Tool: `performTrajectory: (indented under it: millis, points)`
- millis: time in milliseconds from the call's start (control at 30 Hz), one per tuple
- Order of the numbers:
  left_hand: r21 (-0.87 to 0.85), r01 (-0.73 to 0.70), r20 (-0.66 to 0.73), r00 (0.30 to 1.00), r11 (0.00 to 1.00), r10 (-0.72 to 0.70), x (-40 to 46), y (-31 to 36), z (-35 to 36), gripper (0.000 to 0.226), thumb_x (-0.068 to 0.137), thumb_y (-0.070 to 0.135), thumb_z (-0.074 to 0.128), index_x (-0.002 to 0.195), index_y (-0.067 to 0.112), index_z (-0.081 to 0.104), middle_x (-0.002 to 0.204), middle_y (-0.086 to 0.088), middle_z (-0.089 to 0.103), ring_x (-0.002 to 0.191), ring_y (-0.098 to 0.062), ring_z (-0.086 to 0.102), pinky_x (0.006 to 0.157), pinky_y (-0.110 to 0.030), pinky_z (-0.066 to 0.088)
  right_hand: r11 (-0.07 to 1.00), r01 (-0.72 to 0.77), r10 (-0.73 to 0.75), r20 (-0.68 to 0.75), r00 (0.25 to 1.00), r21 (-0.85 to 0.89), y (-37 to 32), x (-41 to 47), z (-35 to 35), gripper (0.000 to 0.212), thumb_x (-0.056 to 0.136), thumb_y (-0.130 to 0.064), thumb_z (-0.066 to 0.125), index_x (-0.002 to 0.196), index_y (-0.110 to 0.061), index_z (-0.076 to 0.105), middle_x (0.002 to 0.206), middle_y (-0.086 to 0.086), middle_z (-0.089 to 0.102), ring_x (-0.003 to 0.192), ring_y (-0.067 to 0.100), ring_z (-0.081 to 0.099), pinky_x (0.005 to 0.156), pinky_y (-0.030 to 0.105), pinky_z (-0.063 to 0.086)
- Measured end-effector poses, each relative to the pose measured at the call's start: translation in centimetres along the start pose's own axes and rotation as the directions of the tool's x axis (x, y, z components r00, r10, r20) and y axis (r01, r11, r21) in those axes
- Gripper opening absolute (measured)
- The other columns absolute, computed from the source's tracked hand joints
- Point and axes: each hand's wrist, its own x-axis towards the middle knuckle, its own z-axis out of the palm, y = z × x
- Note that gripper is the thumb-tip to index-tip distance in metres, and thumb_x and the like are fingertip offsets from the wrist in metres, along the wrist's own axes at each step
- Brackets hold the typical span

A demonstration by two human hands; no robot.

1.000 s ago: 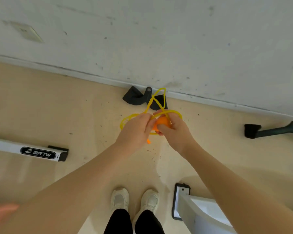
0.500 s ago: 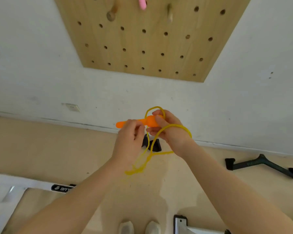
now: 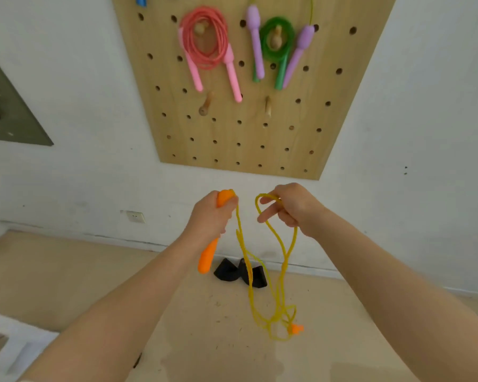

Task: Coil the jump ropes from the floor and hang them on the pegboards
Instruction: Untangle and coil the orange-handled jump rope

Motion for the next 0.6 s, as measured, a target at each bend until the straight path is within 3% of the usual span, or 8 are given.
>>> performTrajectory:
  millis: [67, 133, 200, 267, 367, 467, 533, 600]
  points:
    - [-0.301, 0.098, -0.002, 0.995, 0.949, -0.104, 0.5, 0.2, -1.8, 0.011, 0.089, 0.011, 0.047, 0.082, 0.008, 0.056, 0.074, -0.011, 0.057, 0.054, -0.017, 0.052, 0.053, -0.026, 0.043, 0.999, 0.050, -0.048, -0.142, 0.989, 0.005, 0.0, 0.4, -1.8, 0.037, 0.097, -0.022, 0.029, 0.093, -0.001, 0.060, 0.064, 0.013, 0.065, 0.040, 0.015, 0.039, 0.039, 0.021, 0.031]
    - [-0.543, 0.152, 0.155, 0.985, 0.826, -0.080, 0.5, 0.5, -3.0, 0.019, 0.087, 0.002, 0.039, 0.078, 0.007, 0.055, 0.068, -0.010, 0.055, 0.052, -0.016, 0.053, 0.053, -0.023, 0.046, 0.931, 0.051, -0.159, -0.277, 0.948, -0.362, 0.7, 1.2, -3.2, 0.037, 0.096, -0.028, 0.038, 0.114, -0.003, 0.057, 0.107, 0.019, 0.063, 0.086, 0.029, 0.061, 0.073, 0.031, 0.048]
    - [-0.494, 0.152, 0.328, 0.944, 0.856, 0.021, -0.3, 1.3, -3.1, 0.025, 0.095, 0.011, 0.037, 0.078, 0.007, 0.055, 0.057, -0.004, 0.055, 0.050, -0.015, 0.048, 0.049, -0.021, 0.043, 0.780, 0.094, -0.269, -0.196, 0.943, -0.618, 1.2, 1.2, -3.5, 0.047, 0.092, -0.026, 0.050, 0.135, -0.012, 0.042, 0.143, 0.012, 0.037, 0.129, 0.031, 0.039, 0.104, 0.037, 0.035]
    - [-0.335, 0.023, 0.460, 0.876, 0.942, 0.143, -1.6, 2.6, -2.6, 0.029, 0.098, 0.022, 0.038, 0.084, 0.006, 0.058, 0.052, 0.002, 0.054, 0.051, -0.013, 0.045, 0.052, -0.021, 0.040, 0.821, 0.297, -0.304, 0.067, 0.950, -0.488, 1.1, 0.5, -2.3, 0.052, 0.089, -0.014, 0.053, 0.138, -0.022, 0.038, 0.151, -0.001, 0.021, 0.139, 0.021, 0.023, 0.108, 0.031, 0.025]
    - [-0.432, -0.085, 0.487, 0.816, 0.898, 0.312, -2.1, 3.6, -2.1, 0.022, 0.092, 0.015, 0.046, 0.085, 0.004, 0.063, 0.055, 0.002, 0.056, 0.055, -0.013, 0.048, 0.059, -0.022, 0.041, 0.909, 0.408, -0.356, 0.347, 0.867, -0.085, 1.2, 0.2, -0.9, 0.039, 0.086, -0.010, 0.052, 0.124, -0.020, 0.054, 0.140, 0.001, 0.043, 0.133, 0.018, 0.039, 0.107, 0.031, 0.029]
    - [-0.712, -0.033, 0.337, 0.860, 0.701, 0.383, -1.1, 3.6, -3.3, 0.020, 0.073, 0.012, 0.054, 0.075, 0.013, 0.073, 0.062, 0.000, 0.062, 0.059, -0.012, 0.055, 0.061, -0.021, 0.048, 0.915, 0.334, -0.398, 0.369, 0.840, 0.227, 1.4, 0.2, -1.8, 0.025, 0.079, -0.022, 0.050, 0.093, -0.004, 0.061, 0.079, 0.006, 0.067, 0.083, 0.024, 0.066, 0.090, 0.030, 0.046]
    - [-0.857, -0.002, 0.255, 0.867, 0.515, 0.428, -0.4, 3.6, -4.9, 0.022, 0.055, 0.015, 0.075, 0.078, 0.014, 0.075, 0.067, 0.004, 0.062, 0.061, -0.008, 0.056, 0.062, -0.019, 0.049, 0.939, 0.328, -0.344, 0.378, 0.860, 0.106, 1.9, 0.4, -2.4, 0.017, 0.080, -0.022, 0.053, 0.078, -0.007, 0.060, 0.065, -0.003, 0.061, 0.069, 0.018, 0.060, 0.078, 0.020, 0.048]
    - [-0.937, -0.013, 0.159, 0.873, 0.348, 0.461, 0.1, 3.5, -6.6, 0.042, 0.040, 0.020, 0.084, 0.081, 0.015, 0.074, 0.070, 0.007, 0.061, 0.064, -0.007, 0.056, 0.065, -0.020, 0.049, 0.912, 0.317, -0.208, 0.373, 0.904, -0.259, 3.2, 1.2, -2.4, 0.012, 0.085, -0.017, 0.062, 0.075, -0.012, 0.060, 0.075, -0.001, 0.063, 0.079, 0.016, 0.058, 0.074, 0.014, 0.044]
